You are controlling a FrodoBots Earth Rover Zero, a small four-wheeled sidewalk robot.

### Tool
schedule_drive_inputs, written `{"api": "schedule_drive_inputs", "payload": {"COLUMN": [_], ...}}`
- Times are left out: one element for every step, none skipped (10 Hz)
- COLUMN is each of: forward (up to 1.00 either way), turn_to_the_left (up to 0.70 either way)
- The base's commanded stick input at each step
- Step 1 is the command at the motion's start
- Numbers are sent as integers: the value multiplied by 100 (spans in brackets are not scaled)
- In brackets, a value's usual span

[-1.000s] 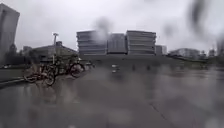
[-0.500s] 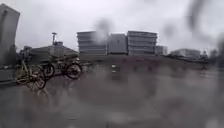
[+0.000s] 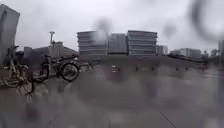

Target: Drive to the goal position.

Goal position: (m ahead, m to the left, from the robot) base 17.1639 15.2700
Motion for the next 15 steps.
{"api": "schedule_drive_inputs", "payload": {"forward": [100,100,100,100,100,100,100,100,100,100,100,100,100,100,100], "turn_to_the_left": [0,0,0,0,0,0,0,0,0,0,0,0,0,0,0]}}
